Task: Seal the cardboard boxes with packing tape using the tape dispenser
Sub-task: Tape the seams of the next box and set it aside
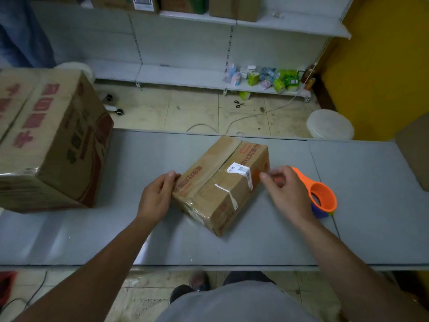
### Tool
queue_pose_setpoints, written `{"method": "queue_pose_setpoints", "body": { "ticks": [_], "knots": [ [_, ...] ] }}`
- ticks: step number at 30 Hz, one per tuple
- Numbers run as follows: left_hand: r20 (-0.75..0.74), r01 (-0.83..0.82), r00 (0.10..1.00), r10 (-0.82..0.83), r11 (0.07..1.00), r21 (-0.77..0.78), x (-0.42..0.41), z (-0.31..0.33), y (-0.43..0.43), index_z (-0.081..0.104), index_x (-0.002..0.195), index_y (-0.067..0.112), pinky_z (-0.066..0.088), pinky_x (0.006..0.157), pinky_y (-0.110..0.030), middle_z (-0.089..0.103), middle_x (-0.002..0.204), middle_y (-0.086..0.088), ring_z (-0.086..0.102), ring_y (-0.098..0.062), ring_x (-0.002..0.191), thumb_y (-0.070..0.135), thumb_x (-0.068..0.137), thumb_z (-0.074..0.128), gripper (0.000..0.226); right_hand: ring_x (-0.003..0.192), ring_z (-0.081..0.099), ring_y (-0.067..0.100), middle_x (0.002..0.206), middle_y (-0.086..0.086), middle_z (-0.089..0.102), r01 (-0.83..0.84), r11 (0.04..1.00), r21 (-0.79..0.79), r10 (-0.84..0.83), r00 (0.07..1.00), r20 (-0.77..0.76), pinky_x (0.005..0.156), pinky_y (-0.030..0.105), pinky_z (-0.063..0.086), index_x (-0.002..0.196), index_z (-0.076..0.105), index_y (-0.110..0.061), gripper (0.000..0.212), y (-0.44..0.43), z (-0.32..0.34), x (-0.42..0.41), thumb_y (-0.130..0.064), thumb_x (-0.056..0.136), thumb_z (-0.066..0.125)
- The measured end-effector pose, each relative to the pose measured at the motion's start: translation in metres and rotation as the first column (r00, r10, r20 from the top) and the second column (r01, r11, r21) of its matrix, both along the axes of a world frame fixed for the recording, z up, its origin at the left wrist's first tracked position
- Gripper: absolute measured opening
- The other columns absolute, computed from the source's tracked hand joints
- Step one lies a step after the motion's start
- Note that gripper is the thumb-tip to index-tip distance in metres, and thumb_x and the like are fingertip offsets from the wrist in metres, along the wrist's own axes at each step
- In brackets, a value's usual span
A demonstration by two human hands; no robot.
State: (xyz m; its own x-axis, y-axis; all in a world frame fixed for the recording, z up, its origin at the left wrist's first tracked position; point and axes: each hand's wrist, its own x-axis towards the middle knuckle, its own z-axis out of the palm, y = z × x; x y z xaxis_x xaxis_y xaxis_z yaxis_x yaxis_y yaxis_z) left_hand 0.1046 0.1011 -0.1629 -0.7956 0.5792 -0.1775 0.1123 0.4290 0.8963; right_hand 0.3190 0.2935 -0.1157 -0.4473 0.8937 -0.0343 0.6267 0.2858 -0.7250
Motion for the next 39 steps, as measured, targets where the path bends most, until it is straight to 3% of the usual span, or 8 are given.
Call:
{"method": "queue_pose_setpoints", "body": {
  "ticks": [4, 8, 17, 22, 25, 30, 34, 39],
  "knots": [
    [0.077, -0.002, 0.997, 0.014, 0.989, -0.151, 0.013, 0.013, -0.012, 0.051, 0.134, 0.024, 0.045, 0.095, -0.035, 0.059, 0.128, 0.005, 0.057, -0.012, 0.107, 0.073, 0.081, 0.052, 0.072, 0.136, 0.038, 0.02, 0.146, 0.004, 0.04, -0.08, 0.996, -0.036, 0.08, 0.997, -0.017, 0.109, 0.029, 0.031, 0.141, 0.042, -0.015, 0.058, 0.019, 0.003, -0.022, -0.037, 0.09, 0.062],
    [0.144, 0.2, 0.978, -0.148, 0.857, -0.475, 0.035, 0.03, -0.041, 0.057, 0.106, 0.024, 0.054, 0.086, -0.037, 0.073, 0.089, 0.007, 0.07, -0.013, 0.082, 0.098, 0.061, 0.036, 0.088, 0.129, 0.043, 0.027, 0.142, 0.004, 0.049, -0.147, 0.987, -0.061, 0.157, 0.967, 0.199, 0.105, 0.036, 0.036, 0.141, 0.044, -0.019, 0.06, 0.024, -0.006, -0.037, -0.042, 0.089, 0.061],
    [0.555, 0.032, 0.829, -0.067, 0.997, 0.073, 0.038, 0.05, -0.015, 0.054, 0.134, 0.025, 0.043, 0.107, -0.034, 0.063, 0.13, 0.005, 0.06, -0.016, 0.118, 0.064, 0.079, 0.061, 0.068, 0.106, 0.057, 0.029, 0.112, -0.002, 0.066, -0.227, 0.974, -0.012, 0.209, 0.873, 0.44, 0.085, 0.039, 0.049, 0.109, 0.057, -0.026, 0.037, 0.008, 0.006, -0.045, -0.053, 0.087, 0.047],
    [0.23, -0.252, 0.944, 0.237, 0.967, 0.035, -0.002, 0.048, 0.001, 0.019, 0.155, 0.027, 0.024, 0.11, -0.033, 0.019, 0.162, -0.001, 0.023, -0.021, 0.146, 0.052, 0.094, 0.055, 0.075, 0.078, 0.071, 0.012, 0.088, -0.004, 0.075, -0.355, 0.828, -0.435, 0.523, 0.769, 0.367, 0.079, 0.028, 0.051, 0.085, 0.069, -0.016, 0.037, -0.011, 0.041, -0.011, -0.045, 0.095, 0.049],
    [-0.193, -0.203, 0.963, 0.189, 0.978, -0.054, 0.005, 0.035, -0.006, 0.019, 0.155, 0.021, 0.003, 0.121, -0.039, 0.004, 0.165, 0.002, -0.002, -0.016, 0.151, 0.051, 0.089, 0.063, 0.084, 0.096, 0.065, 0.008, 0.102, -0.011, 0.069, -0.224, 0.967, -0.121, 0.249, 0.933, 0.26, 0.084, 0.024, 0.045, 0.102, 0.066, -0.023, 0.023, -0.002, 0.048, -0.011, -0.04, 0.093, 0.055],
    [-0.216, 0.098, 0.97, -0.112, 0.992, -0.074, 0.014, 0.014, 0.0, 0.021, 0.155, 0.022, 0.008, 0.122, -0.045, 0.004, 0.164, 0.004, -0.002, -0.013, 0.15, 0.05, 0.086, 0.061, 0.085, 0.128, 0.047, 0.016, 0.138, -0.007, 0.051, -0.356, 0.911, -0.208, 0.391, 0.906, 0.163, 0.104, 0.028, 0.036, 0.136, 0.051, -0.022, 0.047, -0.016, 0.02, -0.036, -0.038, 0.092, 0.058],
    [-0.367, 0.087, 0.912, -0.184, 0.961, -0.264, -0.009, 0.017, 0.037, 0.012, 0.156, 0.025, -0.006, 0.121, -0.045, -0.011, 0.164, 0.003, -0.014, -0.018, 0.15, 0.054, 0.088, 0.06, 0.088, 0.116, 0.047, 0.023, 0.126, -0.002, 0.053, -0.348, 0.934, 0.079, 0.3, 0.886, 0.353, 0.09, 0.034, 0.045, 0.134, 0.049, -0.026, 0.05, -0.018, 0.0, -0.026, -0.042, 0.088, 0.061],
    [-0.525, 0.079, 0.836, -0.159, 0.982, -0.172, 0.032, 0.056, 0.07, 0.02, 0.155, 0.021, 0.009, 0.121, -0.039, 0.006, 0.165, 0.001, 0.006, -0.019, 0.15, 0.048, 0.098, 0.048, 0.069, 0.086, 0.061, 0.008, 0.091, -0.017, 0.06, -0.324, 0.943, -0.073, 0.332, 0.918, 0.215, 0.062, 0.023, 0.043, 0.105, 0.058, -0.034, 0.017, -0.002, 0.001, -0.013, -0.042, 0.09, 0.059]
  ]
}}
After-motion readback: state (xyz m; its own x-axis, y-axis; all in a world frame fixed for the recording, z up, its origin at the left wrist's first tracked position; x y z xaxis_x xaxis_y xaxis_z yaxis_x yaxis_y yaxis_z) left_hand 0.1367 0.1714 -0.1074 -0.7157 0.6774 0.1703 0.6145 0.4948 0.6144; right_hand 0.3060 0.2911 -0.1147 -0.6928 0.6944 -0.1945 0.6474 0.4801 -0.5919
